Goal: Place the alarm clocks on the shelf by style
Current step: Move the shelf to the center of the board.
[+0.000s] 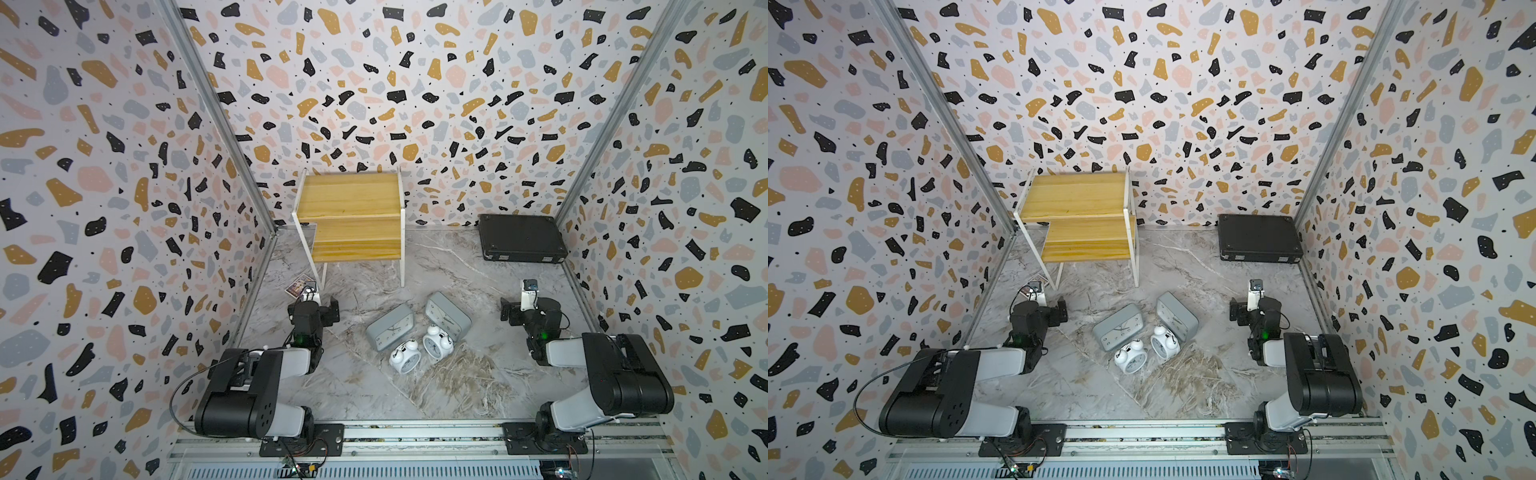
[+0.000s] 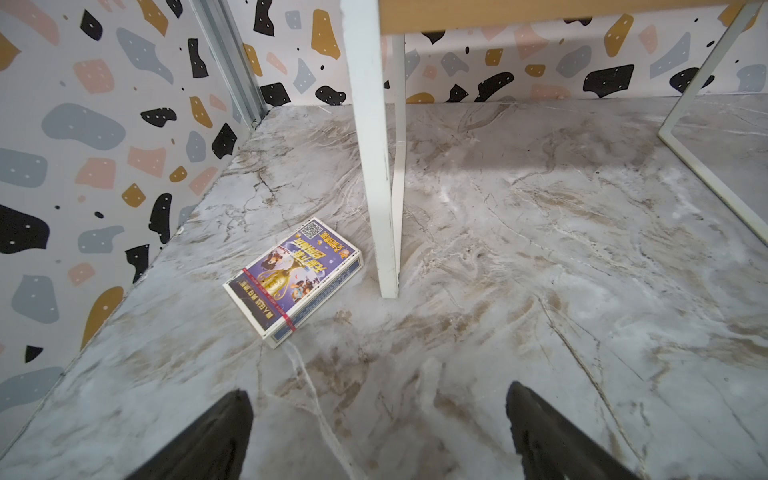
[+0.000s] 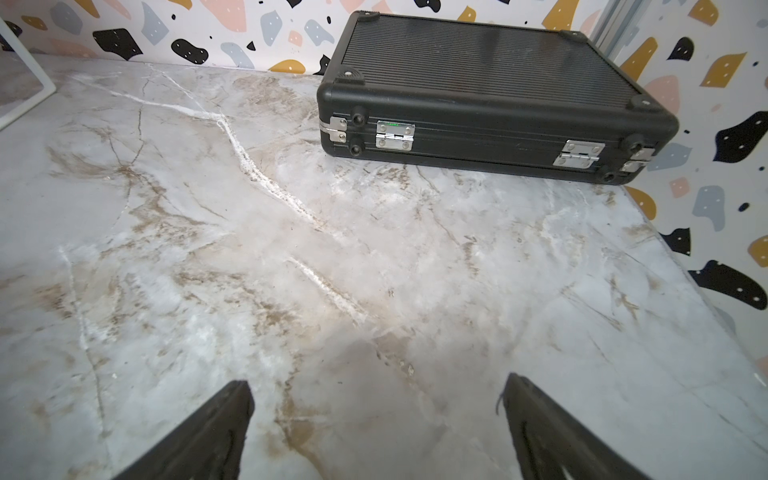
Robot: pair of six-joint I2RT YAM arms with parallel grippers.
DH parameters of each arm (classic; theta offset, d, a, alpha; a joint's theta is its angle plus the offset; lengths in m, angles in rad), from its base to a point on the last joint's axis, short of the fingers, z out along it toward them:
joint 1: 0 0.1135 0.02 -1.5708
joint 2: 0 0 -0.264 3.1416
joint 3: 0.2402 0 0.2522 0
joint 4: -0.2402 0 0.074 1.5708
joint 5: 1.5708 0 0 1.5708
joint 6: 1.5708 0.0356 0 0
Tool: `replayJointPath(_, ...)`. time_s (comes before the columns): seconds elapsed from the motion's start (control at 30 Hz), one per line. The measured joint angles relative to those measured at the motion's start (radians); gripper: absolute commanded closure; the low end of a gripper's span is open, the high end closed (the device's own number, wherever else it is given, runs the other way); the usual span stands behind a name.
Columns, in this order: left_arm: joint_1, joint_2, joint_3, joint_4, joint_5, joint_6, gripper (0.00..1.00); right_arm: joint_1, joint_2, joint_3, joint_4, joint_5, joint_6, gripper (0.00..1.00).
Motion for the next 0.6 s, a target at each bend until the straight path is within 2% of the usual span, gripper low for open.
replayJointPath(0.17, 0.0, -0.036, -0.011, 0.0, -0.056, -0.017, 0.01, 0.0, -0.048, -0.003, -0.028, 0.047, 0.017, 0.01)
replayJointPath(0.37, 0.0, -0.285, -0.04, -0.093, -0.136, -0.059, 0.01, 0.0, -0.24, 0.055, -0.242, 0.063, 0.053, 0.01)
replayJointPath(0.43, 0.0, -0.371, -0.035, -0.151, -0.143, -0.068, 0.01, 0.0, -0.264, 0.098, -0.304, 0.044, 0.075, 0.01)
replayJointPath(0.6, 0.001, -0.507, 0.031, -0.372, -0.147, -0.099, 0.01, 0.0, -0.272, 0.195, -0.446, -0.105, 0.118, 0.03)
